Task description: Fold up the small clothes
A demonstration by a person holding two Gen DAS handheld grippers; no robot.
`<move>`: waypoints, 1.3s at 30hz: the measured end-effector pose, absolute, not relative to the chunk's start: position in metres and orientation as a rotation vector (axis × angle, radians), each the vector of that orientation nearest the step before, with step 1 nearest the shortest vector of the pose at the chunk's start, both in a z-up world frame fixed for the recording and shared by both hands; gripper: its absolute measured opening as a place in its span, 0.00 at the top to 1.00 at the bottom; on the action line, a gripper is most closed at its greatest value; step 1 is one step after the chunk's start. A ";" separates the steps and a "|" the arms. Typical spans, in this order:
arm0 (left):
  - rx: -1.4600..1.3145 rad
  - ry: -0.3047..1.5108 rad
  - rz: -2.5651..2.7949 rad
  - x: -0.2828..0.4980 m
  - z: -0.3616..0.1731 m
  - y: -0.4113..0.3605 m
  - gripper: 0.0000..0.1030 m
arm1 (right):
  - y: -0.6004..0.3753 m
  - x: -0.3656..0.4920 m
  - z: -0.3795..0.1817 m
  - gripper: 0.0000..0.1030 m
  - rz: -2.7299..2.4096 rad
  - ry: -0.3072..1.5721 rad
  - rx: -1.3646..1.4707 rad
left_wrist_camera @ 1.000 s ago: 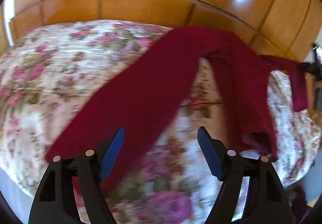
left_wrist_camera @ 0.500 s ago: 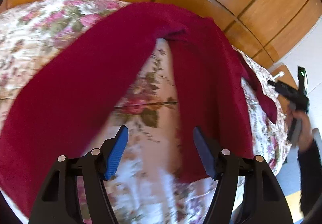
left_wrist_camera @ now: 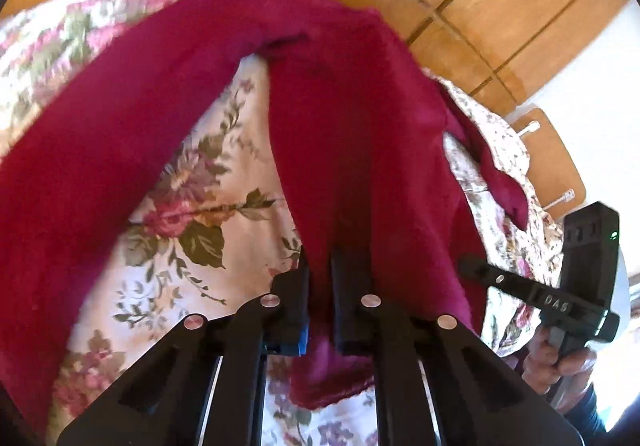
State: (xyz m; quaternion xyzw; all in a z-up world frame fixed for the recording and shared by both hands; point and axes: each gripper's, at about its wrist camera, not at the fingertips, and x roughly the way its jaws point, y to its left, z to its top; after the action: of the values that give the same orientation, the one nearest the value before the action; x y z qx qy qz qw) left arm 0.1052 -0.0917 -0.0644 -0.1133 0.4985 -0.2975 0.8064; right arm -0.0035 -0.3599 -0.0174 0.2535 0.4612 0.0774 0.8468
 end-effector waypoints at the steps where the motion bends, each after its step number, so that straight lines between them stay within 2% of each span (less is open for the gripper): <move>1: -0.246 1.045 -0.649 0.102 -0.056 -0.087 0.94 | -0.363 -0.008 -0.011 0.94 0.160 0.956 0.515; 7: -0.232 0.964 -0.706 0.070 -0.012 -0.051 0.94 | -0.404 -0.066 0.044 0.94 0.016 0.864 0.350; 12: -0.168 0.995 -0.678 0.039 -0.011 -0.024 0.94 | -0.432 -0.089 0.012 0.94 -0.128 0.968 0.284; 17: -0.144 1.085 -0.576 0.029 -0.046 -0.009 0.94 | -0.424 -0.093 -0.039 0.94 -0.219 1.089 0.208; 20: -0.162 1.120 -0.486 0.034 -0.064 0.001 0.94 | -0.417 -0.092 -0.042 0.94 -0.256 1.106 0.155; 21: -0.178 1.115 -0.466 0.035 -0.067 0.008 0.91 | -0.415 -0.091 -0.040 0.93 -0.260 1.106 0.149; 22: -0.194 1.108 -0.452 0.035 -0.068 0.017 0.76 | -0.412 -0.089 -0.038 0.90 -0.264 1.106 0.142; 23: -0.203 1.088 -0.414 0.035 -0.066 0.027 0.66 | -0.410 -0.089 -0.032 0.86 -0.280 1.089 0.126; 24: -0.201 1.062 -0.371 0.034 -0.064 0.035 0.45 | -0.409 -0.088 -0.030 0.70 -0.291 1.074 0.113; 25: -0.194 1.017 -0.306 0.033 -0.061 0.047 0.39 | -0.404 -0.089 -0.021 0.55 -0.300 1.046 0.097; 29: -0.087 0.931 -0.078 0.031 -0.055 0.083 0.36 | -0.373 -0.083 0.000 0.36 -0.197 0.962 0.044; 30: -0.048 0.917 -0.011 0.032 -0.057 0.093 0.29 | -0.357 -0.079 0.003 0.31 -0.147 0.949 0.029; 31: -0.030 0.913 0.024 0.034 -0.059 0.100 0.25 | -0.340 -0.074 0.005 0.30 -0.106 0.942 0.013; 36: -0.083 0.980 0.024 0.047 -0.086 0.126 0.24 | -0.263 -0.047 0.001 0.26 0.112 0.936 0.028; 38: -0.101 0.984 0.023 0.049 -0.093 0.126 0.30 | -0.230 -0.037 -0.003 0.26 0.198 0.944 0.030; 39: -0.102 0.972 0.018 0.050 -0.092 0.122 0.45 | -0.216 -0.035 -0.004 0.26 0.233 0.945 0.028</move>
State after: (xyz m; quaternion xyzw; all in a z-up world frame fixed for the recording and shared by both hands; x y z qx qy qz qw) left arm 0.0504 0.1215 -0.0922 -0.0490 0.4670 0.0086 0.8829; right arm -0.0348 -0.2163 -0.0044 0.0133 0.4542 0.1118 0.8838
